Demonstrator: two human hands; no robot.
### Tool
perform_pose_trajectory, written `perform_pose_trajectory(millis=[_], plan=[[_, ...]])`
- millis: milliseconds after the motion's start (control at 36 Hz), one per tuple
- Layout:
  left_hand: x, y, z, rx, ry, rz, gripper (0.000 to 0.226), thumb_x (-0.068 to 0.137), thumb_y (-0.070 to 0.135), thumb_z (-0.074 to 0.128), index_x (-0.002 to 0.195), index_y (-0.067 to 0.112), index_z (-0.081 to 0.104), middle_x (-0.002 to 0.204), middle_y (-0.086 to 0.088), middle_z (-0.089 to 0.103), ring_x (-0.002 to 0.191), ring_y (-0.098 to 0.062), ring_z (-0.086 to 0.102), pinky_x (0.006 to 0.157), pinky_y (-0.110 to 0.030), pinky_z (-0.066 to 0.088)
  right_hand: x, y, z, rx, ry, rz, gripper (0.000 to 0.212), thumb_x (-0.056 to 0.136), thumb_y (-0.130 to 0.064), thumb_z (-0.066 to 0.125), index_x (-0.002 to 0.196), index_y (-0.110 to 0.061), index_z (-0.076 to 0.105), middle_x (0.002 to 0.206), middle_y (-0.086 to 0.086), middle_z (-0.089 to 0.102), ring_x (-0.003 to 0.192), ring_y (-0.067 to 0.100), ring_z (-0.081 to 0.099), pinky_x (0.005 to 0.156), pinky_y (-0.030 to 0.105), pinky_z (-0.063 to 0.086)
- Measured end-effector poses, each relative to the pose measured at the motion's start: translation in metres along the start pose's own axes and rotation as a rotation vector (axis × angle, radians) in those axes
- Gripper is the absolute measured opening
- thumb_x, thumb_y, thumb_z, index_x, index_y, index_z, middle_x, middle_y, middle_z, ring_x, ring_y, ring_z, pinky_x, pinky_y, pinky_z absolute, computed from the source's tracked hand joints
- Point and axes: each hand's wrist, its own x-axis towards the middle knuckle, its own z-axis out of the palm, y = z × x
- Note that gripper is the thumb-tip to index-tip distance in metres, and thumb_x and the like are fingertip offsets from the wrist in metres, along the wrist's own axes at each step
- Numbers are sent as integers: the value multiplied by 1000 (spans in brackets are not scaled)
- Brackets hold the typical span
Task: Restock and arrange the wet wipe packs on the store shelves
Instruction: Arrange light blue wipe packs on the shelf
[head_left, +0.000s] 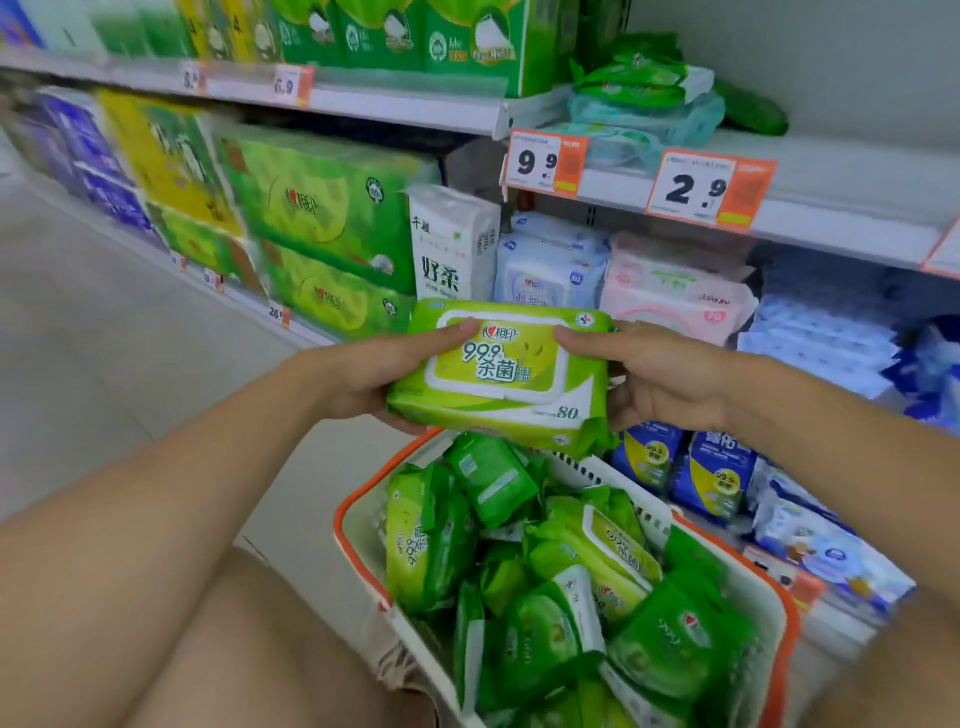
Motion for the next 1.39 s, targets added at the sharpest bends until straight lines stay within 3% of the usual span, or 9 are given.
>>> perform_pose_trajectory(millis=[139, 389, 528, 667, 778, 889, 1056, 1194, 1389], plan=[[13, -28, -5, 63, -112, -174, 62, 80, 68, 55, 125, 25, 62, 119, -1, 71, 110, -27, 67, 93, -51, 55, 12, 21, 3, -154, -158, 215, 42, 91, -36, 67, 124, -10, 66, 104, 13, 76, 86, 29, 75, 74, 38, 63], [47, -41, 29, 590, -230, -375, 60, 102, 41, 48, 154, 20, 29, 162, -6, 22, 132, -36, 47, 91, -47, 56, 30, 81, 24, -726, -280, 406, 75, 96, -38, 63, 151, -3, 27, 122, 25, 64, 102, 31, 69, 86, 41, 60], [63, -41, 35, 659, -212, -353, 61, 102, 41, 48, 154, 19, 28, 160, -7, 27, 131, -35, 50, 77, -34, 58, 34, 83, 17, -753, -253, 375, 50, 101, -36, 54, 136, 0, 48, 112, 23, 70, 99, 31, 71, 87, 41, 59], [54, 7, 31, 643, 22, 212, 25, 94, 37, 63, 112, 20, 68, 111, 1, 67, 102, -19, 66, 75, -22, 56, 19, 25, -2, -1076, 42, -38, 38, 94, -38, 62, 122, -13, 65, 108, 9, 67, 98, 25, 65, 88, 38, 55], [36, 91, 29, 131, 333, 601, 7, 91, 26, 69, 98, 25, 71, 95, 3, 72, 88, -13, 70, 66, -23, 57, -13, -42, -35, -726, 550, -573, 6, 86, -30, 72, 86, -23, 72, 77, -5, 71, 70, 5, 63, 68, 21, 49], [31, 174, 28, 286, 531, 880, 14, 90, 22, 70, 103, 17, 68, 94, -2, 69, 81, -13, 66, 71, -25, 53, -32, -91, -89, -688, 841, -807, 3, 80, -16, 74, 78, -16, 72, 71, -10, 67, 65, 6, 60, 64, 18, 44], [77, 251, 26, 730, 537, 615, 77, 83, 49, 72, 143, 13, 41, 139, -9, 51, 113, -28, 58, 85, -30, 47, 7, -137, -165, -800, 820, -456, 68, 70, -27, 87, 131, -16, 57, 125, 4, 61, 115, 23, 58, 98, 31, 46], [131, 280, 14, 781, 487, 387, 129, 64, 67, 79, 157, 16, 6, 161, -14, 22, 144, -33, 30, 114, -41, 35, 65, -162, -200, -1054, 688, -440, 111, 61, -38, 91, 152, -30, 30, 145, 13, 41, 134, 29, 42, 113, 36, 37], [192, 300, 13, 686, 378, 457, 124, 62, 43, 90, 155, 17, 14, 146, 1, 44, 131, -21, 46, 106, -25, 37, 145, -200, -209, -1211, 488, -448, 124, 42, -74, 75, 151, -40, 27, 151, 10, 39, 135, 28, 41, 112, 36, 39]])
